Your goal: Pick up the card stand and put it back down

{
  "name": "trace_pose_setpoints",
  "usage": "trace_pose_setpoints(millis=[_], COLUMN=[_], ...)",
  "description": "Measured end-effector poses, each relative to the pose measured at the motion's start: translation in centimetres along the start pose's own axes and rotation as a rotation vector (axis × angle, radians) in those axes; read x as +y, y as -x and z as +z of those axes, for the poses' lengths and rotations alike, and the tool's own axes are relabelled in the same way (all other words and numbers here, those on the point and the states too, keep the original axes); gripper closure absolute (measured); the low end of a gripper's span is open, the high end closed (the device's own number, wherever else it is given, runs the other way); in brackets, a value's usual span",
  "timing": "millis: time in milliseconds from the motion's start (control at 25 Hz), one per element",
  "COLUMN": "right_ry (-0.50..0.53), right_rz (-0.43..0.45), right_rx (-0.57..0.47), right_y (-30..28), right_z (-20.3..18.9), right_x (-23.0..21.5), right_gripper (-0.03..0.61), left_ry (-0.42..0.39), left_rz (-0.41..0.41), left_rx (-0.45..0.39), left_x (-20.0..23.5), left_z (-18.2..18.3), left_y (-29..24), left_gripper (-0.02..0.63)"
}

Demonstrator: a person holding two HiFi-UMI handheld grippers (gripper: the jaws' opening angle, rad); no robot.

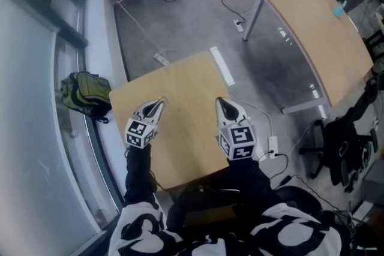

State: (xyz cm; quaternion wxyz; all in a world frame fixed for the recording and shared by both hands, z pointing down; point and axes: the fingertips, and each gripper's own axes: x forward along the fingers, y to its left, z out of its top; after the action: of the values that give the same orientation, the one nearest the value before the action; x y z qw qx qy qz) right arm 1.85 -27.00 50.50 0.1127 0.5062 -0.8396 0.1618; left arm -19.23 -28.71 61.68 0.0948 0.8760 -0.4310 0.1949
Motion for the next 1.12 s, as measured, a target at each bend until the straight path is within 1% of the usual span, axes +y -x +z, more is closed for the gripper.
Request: trace_pose_setpoints(millis=[80,200,440,600,720,880,1040,1120], right_ry=[-0.012,-0.023,-0.011,-0.007,-0.015,-0.023,-0.029,-0.028], right_rz=[-0.012,-0.02,0.008,0.022,0.009,-0.002,-0.026,-0.017], right_rx=[0.01,0.006,-0.071,-0.072,-0.053,-0.042,-0.027,-0.026], right_y=[-0.3,-0.5,-0.8,-1.2,-1.2,-1.1,-0.8,-0.9], right_z=[-0.3,-0.5,0.3,-0.1,-0.6,-1.2,-1.4,-1.6], right_x=[-0.8,-1.6,-2.8,-2.9,-3.5,-4.6,-5.6,-5.7], right_gripper=[0.558,0.558,0.558,0.558,0.558,0.558,0.558,0.558], left_ry=[-0.002,-0.011,-0.061,-0.064,-0.061,-0.036,-0.012,-0.006], left_rz=[-0.044,-0.135,-0.297,-0.379,-0.435,-0.511,-0.547,-0.556], left_rx=[-0.005,-0.013,-0.026,-0.035,-0.032,-0.026,-0.021,-0.009], left_x=[-0.3,-1.7,-5.2,-7.0,-8.6,-10.8,-12.2,-12.5], left_z=[0.5,1.1,2.7,3.2,3.2,2.9,2.4,1.9], left_y=[-1.6,-4.1,-9.6,-12.5,-14.5,-16.6,-17.8,-18.3], left_gripper=[0.592,0.593,0.593,0.593,0.594,0.594,0.593,0.593])
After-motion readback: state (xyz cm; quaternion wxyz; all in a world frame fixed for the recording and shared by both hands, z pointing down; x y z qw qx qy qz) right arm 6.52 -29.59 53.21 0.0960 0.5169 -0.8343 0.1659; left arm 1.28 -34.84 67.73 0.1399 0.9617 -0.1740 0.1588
